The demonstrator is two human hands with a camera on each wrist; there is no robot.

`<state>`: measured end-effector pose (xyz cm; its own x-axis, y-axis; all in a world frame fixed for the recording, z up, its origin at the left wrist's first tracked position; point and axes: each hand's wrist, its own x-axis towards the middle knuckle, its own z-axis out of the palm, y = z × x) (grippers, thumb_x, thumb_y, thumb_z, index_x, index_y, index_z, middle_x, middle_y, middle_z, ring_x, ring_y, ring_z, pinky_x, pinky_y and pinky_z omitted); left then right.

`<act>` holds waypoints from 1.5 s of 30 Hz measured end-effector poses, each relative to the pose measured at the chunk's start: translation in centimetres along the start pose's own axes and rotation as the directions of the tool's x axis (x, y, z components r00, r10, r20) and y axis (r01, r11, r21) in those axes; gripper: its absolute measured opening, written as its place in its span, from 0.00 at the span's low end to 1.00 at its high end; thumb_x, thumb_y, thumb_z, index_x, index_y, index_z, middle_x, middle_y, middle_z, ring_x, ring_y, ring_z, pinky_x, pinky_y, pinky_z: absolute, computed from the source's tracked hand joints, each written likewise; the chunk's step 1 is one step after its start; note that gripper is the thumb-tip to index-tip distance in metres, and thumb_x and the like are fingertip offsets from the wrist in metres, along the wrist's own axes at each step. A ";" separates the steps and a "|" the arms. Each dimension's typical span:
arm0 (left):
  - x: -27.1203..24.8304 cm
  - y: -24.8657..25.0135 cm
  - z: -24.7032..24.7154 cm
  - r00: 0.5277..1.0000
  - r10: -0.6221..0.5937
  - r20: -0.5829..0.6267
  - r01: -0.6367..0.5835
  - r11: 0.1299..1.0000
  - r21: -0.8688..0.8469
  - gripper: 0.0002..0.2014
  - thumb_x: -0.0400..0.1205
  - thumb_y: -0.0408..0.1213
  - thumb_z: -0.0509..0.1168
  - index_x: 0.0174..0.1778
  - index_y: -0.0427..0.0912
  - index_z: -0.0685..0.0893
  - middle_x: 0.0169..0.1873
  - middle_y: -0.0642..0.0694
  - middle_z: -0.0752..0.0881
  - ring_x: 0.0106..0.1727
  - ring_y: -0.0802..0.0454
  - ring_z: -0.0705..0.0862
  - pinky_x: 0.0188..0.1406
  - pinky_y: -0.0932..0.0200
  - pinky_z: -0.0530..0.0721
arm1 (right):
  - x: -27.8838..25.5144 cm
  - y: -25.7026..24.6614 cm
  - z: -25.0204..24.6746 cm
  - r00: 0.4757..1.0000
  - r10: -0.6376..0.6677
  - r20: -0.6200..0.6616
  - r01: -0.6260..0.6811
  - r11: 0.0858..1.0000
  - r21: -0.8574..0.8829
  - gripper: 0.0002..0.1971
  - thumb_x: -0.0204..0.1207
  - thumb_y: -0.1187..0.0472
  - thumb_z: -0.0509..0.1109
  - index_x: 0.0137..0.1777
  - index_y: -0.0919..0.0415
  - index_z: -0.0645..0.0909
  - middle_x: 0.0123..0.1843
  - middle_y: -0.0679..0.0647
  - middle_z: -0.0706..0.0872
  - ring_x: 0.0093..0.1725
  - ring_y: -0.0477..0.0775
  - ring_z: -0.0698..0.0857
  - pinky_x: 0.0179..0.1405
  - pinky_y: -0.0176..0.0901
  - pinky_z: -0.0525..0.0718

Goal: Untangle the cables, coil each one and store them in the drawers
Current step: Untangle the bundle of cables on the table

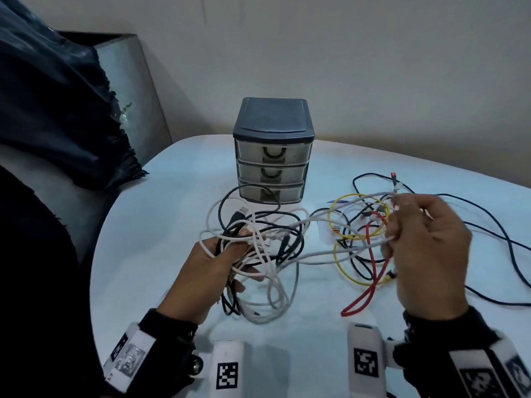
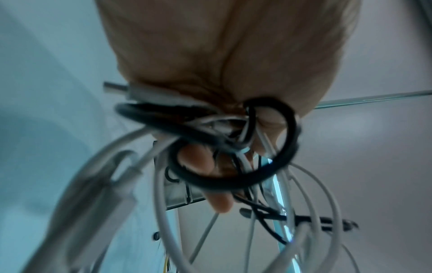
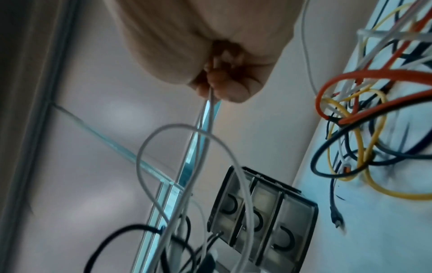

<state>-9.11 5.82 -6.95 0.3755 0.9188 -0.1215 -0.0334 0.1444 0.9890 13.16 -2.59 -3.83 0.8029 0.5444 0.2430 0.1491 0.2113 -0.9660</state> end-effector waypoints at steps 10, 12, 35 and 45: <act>0.8 0.5 -1.8 0.984 -0.164 -0.070 0.122 0.905 -0.407 0.12 0.80 0.43 0.62 0.42 0.44 0.90 0.32 0.48 0.88 0.14 0.55 0.66 0.13 0.68 0.64 | 1.8 0.3 -1.8 0.987 0.137 -0.086 -0.128 0.986 0.103 0.07 0.83 0.61 0.68 0.42 0.54 0.79 0.23 0.50 0.82 0.17 0.48 0.70 0.17 0.35 0.69; 0.8 0.8 -1.8 0.979 -0.200 -0.041 0.158 0.870 -0.468 0.11 0.76 0.46 0.63 0.42 0.45 0.87 0.30 0.50 0.85 0.15 0.57 0.64 0.14 0.68 0.62 | 1.1 -0.1 -1.0 0.984 0.163 0.068 -0.169 0.981 0.096 0.05 0.84 0.60 0.68 0.46 0.57 0.82 0.30 0.53 0.88 0.20 0.49 0.77 0.17 0.37 0.74; 1.7 -1.0 -1.5 0.952 -0.253 0.170 0.277 0.491 -0.826 0.20 0.83 0.49 0.59 0.30 0.52 0.91 0.42 0.57 0.89 0.18 0.64 0.70 0.20 0.75 0.70 | -6.0 2.0 3.8 0.800 0.056 0.597 0.277 0.848 -0.451 0.15 0.73 0.55 0.79 0.57 0.41 0.82 0.56 0.26 0.81 0.62 0.31 0.77 0.63 0.37 0.79; 2.4 -1.9 -2.9 0.944 -0.127 0.305 0.331 0.318 -0.889 0.29 0.54 0.34 0.88 0.51 0.47 0.87 0.48 0.55 0.90 0.20 0.62 0.75 0.20 0.70 0.77 | -5.1 2.4 3.3 0.701 0.057 0.711 0.339 0.851 -0.402 0.15 0.76 0.53 0.76 0.63 0.42 0.85 0.42 0.40 0.82 0.46 0.44 0.80 0.41 0.27 0.71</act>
<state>-10.84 8.84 -9.41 0.6414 0.7365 -0.2147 -0.7097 0.6760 0.1985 7.55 -2.19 -7.12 0.1604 0.9708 0.1784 0.6310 0.0381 -0.7748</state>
